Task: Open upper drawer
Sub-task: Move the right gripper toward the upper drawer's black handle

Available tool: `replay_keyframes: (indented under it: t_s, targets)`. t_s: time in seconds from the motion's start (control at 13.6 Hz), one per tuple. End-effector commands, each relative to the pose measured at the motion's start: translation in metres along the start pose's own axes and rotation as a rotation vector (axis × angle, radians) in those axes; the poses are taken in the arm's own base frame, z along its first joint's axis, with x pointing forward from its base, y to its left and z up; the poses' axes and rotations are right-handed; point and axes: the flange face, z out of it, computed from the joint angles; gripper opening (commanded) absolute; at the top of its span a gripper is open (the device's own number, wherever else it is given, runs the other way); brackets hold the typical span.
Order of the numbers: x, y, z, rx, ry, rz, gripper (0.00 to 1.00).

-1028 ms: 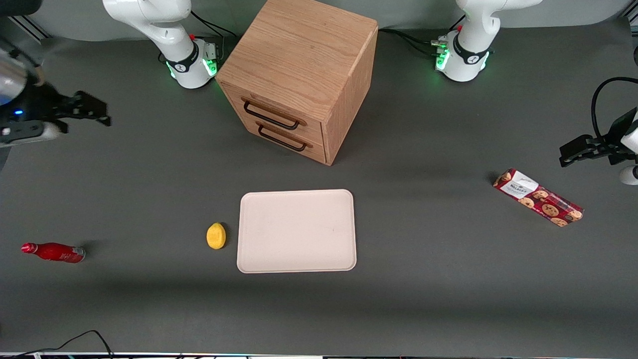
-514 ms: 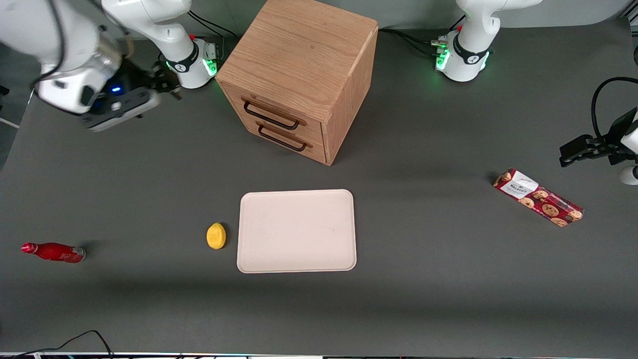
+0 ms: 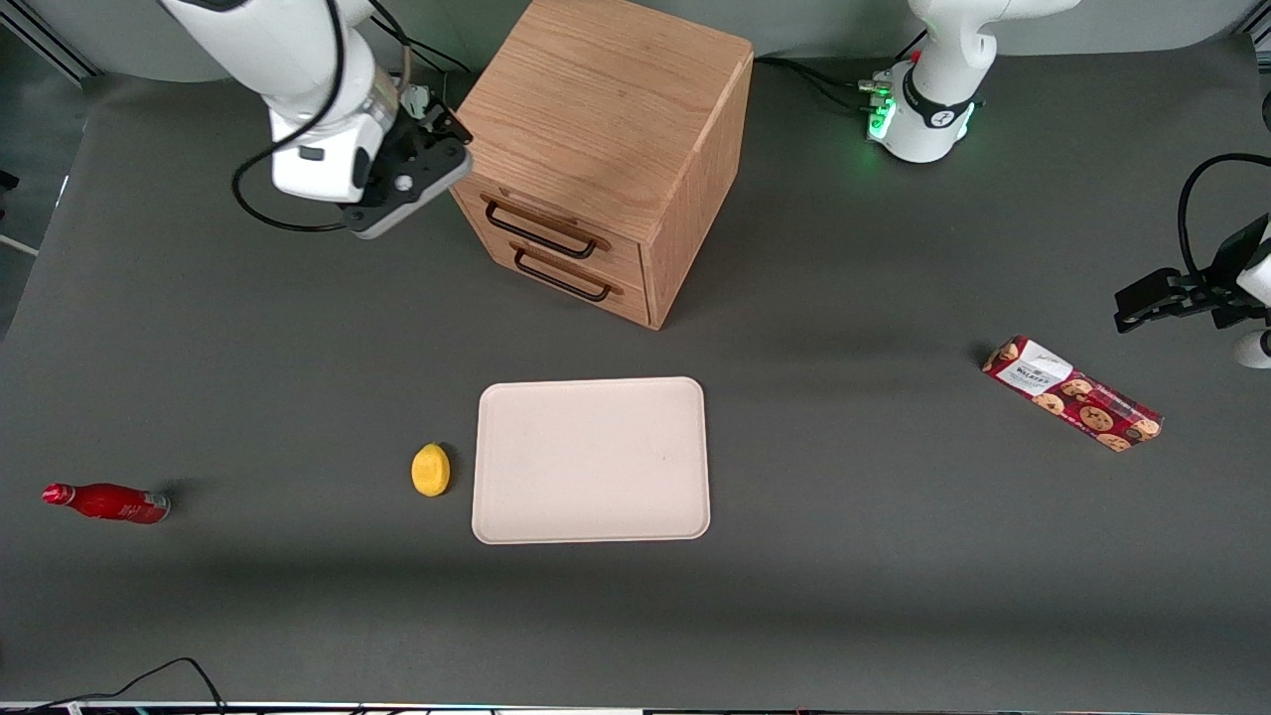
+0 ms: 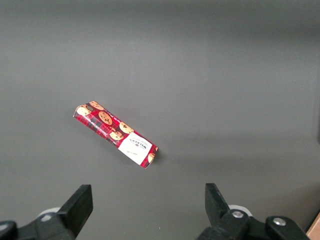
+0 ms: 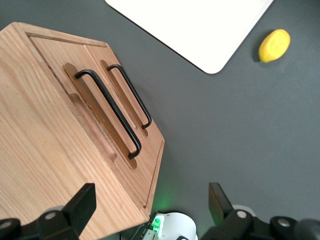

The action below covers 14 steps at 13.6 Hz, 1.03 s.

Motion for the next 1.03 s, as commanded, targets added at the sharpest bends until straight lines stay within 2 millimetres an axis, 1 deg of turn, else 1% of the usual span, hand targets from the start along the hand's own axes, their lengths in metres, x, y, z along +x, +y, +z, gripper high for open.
replay_keyframes:
  t_s: [0.0,0.07,0.22,0.37,0.44,0.51,0.59,0.66,0.73,0.95]
  targets:
    - [0.013,-0.014,0.011,0.013,-0.019,-0.037,1.0]
    - [0.017,-0.015,0.014,0.012,-0.016,-0.039,1.0]
    - [0.022,-0.03,0.021,0.008,-0.019,-0.068,1.0]
    - [0.027,-0.031,0.025,0.014,-0.014,-0.069,1.0]
    - [0.03,-0.035,0.03,0.051,-0.019,-0.073,1.0]
    - [0.035,-0.034,0.037,0.118,-0.032,-0.066,1.0]
    - [0.041,-0.019,0.046,0.207,-0.045,-0.039,1.0]
    - [0.044,-0.01,0.055,0.294,-0.053,-0.053,1.0]
    - [0.05,-0.006,0.064,0.326,-0.055,-0.08,1.0]
    - [0.066,0.003,0.087,0.32,-0.065,-0.084,1.0]
